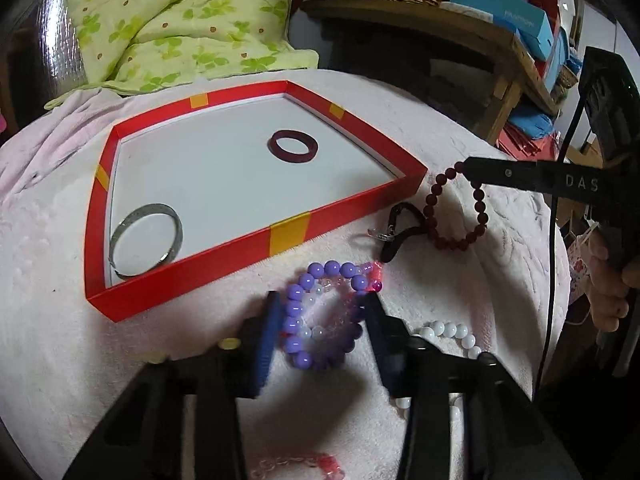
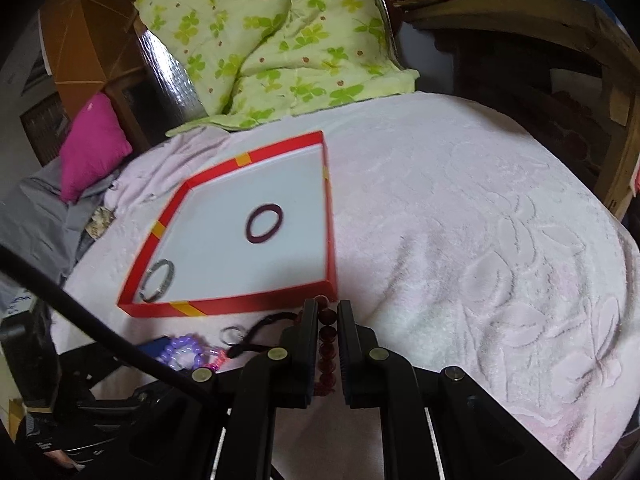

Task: Organize jewelry
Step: 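Grasp the purple beaded bracelet with the left tool while the right tool lifts the red bracelet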

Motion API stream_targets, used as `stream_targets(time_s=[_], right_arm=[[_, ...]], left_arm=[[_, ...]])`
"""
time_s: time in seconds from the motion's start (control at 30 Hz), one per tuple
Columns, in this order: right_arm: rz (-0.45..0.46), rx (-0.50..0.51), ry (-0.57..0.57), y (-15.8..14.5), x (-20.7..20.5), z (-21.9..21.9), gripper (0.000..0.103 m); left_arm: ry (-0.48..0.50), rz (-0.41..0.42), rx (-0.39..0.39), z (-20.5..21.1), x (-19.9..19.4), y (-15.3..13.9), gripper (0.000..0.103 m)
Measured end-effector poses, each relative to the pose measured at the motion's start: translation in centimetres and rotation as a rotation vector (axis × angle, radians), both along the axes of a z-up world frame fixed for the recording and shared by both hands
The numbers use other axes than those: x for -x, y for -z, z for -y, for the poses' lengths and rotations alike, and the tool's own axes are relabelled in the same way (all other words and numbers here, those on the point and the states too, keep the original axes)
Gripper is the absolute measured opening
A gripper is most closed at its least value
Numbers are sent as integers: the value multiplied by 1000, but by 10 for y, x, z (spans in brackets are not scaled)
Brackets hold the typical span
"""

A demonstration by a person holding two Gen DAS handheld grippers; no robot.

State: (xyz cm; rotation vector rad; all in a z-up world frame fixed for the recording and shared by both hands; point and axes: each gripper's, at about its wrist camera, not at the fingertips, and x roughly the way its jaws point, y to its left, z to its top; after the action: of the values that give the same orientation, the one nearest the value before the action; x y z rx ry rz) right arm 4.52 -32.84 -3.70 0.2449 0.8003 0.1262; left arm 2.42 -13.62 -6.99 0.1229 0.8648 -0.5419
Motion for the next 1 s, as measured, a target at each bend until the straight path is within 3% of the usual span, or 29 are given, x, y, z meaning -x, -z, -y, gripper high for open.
stream_targets(time_s=[0.07, 0.47, 0.53, 0.57, 0.6, 0.67, 0.73, 0.8, 0.87, 1.0], right_arm=[[17, -31, -6, -4, 3, 0, 10], [159, -143, -35, -29, 12, -1, 10], [153, -147, -31, -28, 11, -1, 10], [148, -147, -30, -27, 11, -1, 10], [144, -147, -29, -26, 11, -2, 10], [141, -141, -28, -26, 12, -2, 10], [140, -139, -33, -25, 11, -2, 10], [137, -136, -36, -24, 12, -2, 10], [133, -137, -37, -23, 11, -1, 10], [129, -133, -39, -23, 11, -2, 10]], left_arm=[[-7, 9, -16, -2, -1, -1, 11], [-1, 47, 30, -21, 4, -17, 8], [14, 39, 32, -18, 5, -17, 30], [13, 50, 16, -15, 7, -16, 53], [12, 63, 3, -13, 8, -16, 58], [30, 66, -36, -6, 7, -10, 58], [26, 58, -43, -6, 4, -7, 52], [25, 44, -49, -5, -1, -3, 31], [14, 25, -53, -7, -6, 2, 18], [39, 23, -54, -4, -5, 3, 10]])
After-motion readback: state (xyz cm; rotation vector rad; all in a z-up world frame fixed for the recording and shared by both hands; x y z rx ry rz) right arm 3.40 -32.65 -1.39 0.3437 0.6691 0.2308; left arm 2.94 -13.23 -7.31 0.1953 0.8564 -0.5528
